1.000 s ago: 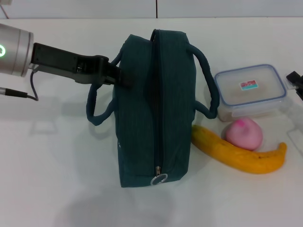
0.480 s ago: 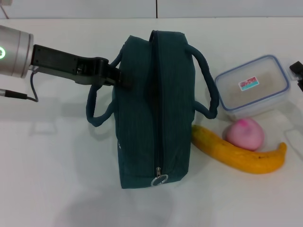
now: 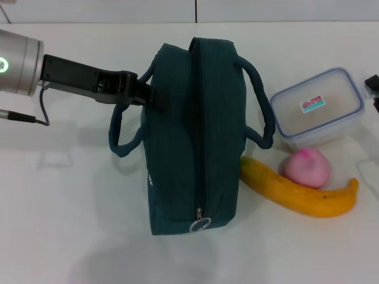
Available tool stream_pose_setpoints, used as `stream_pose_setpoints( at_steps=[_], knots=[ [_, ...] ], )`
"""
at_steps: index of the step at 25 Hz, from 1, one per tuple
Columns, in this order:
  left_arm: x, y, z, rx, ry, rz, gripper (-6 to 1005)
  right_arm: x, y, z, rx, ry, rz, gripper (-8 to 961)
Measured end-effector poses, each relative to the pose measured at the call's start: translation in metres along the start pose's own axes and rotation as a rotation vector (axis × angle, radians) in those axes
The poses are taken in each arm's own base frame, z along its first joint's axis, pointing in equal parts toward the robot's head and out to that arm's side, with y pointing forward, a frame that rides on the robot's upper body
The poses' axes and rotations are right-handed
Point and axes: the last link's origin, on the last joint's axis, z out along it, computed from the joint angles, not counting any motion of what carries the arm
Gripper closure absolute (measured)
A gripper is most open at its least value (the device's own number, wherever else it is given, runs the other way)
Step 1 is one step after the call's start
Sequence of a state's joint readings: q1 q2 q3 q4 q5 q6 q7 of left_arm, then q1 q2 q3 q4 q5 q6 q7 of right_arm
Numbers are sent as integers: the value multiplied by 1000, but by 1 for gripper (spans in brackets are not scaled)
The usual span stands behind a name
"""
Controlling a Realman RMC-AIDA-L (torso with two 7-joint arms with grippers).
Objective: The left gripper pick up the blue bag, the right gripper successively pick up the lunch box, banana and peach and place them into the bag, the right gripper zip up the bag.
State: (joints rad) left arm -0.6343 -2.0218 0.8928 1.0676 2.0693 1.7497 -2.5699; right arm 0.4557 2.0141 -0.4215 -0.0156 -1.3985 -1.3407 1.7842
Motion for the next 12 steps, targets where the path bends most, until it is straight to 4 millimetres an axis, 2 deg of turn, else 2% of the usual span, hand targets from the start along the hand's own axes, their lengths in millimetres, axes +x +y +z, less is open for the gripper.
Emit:
stream_pose_setpoints(
  at_steps=[6,12],
  knots=[
    [-1,-1,1,-1,1,3,957,-6,-15,-4,100,-32,-6,897],
    [-2,-1,1,-3,0,4,957,-5,-20,-5,131,-33,-7,900]
  ],
)
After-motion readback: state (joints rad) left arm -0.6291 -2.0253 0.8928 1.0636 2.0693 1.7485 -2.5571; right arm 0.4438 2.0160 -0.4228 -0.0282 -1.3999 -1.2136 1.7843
